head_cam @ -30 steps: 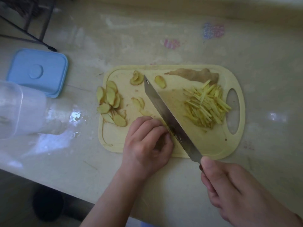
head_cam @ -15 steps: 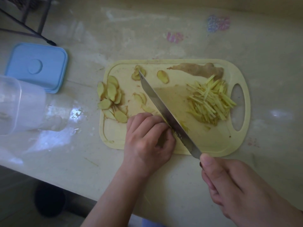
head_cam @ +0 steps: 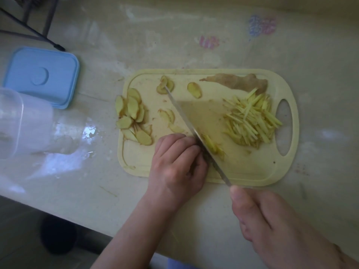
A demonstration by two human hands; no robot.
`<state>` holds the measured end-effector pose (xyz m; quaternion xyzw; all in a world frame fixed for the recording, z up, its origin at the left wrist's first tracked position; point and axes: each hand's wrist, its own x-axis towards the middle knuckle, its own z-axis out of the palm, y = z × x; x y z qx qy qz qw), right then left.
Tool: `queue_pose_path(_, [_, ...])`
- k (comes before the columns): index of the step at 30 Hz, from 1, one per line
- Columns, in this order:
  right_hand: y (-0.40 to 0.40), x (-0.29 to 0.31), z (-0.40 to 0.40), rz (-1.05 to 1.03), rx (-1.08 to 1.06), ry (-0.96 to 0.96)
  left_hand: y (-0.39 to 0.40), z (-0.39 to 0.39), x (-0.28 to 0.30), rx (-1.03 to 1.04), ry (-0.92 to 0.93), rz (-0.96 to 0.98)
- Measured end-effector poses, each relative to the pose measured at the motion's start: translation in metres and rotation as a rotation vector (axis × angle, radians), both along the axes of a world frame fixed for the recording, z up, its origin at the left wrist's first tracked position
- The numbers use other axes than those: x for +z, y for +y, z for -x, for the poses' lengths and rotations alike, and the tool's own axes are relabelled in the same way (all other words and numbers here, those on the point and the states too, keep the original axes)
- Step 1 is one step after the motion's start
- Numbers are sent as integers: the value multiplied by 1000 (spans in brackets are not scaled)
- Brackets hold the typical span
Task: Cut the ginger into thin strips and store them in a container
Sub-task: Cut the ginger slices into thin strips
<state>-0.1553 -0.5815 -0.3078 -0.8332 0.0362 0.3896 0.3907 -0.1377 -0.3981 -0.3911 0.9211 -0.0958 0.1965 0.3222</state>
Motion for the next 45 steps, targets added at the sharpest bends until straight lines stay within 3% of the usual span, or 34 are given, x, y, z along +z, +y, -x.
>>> queue_pose_path(5, [9,-12,-9,-109,-73,-100,0,1,-2,0,-24,-19])
queue_pose_path(11, [-7,-10,-5,-146,-110,-87,1,6,1,56,-32,17])
queue_pose_path(15, [-11,5,5,-131,-24,-119,15,24,4,148,25,42])
queue_pose_path(17, [-10,9,10,-98,-14,-91,25,34,4,184,55,44])
queue_pose_path(22, [-8,1,14,-98,-29,-9,35,32,11,51,87,-5])
queue_pose_path(28, [-25,6,-9,-118,-145,298,42,26,15,-44,101,-126])
queue_pose_path(35, [-27,18,-27,-197,-362,259,53,22,21,-124,124,-128])
queue_pose_path(37, [-17,21,-20,-148,-280,169,55,19,27,-110,90,-12])
queue_pose_path(40, [-6,24,-5,110,85,-167,53,17,56,-121,-81,205])
queue_pose_path(43, [-9,18,10,356,320,-383,45,4,94,-228,-226,181])
queue_pose_path(45, [-12,14,15,442,407,-399,32,-17,113,-326,-95,83])
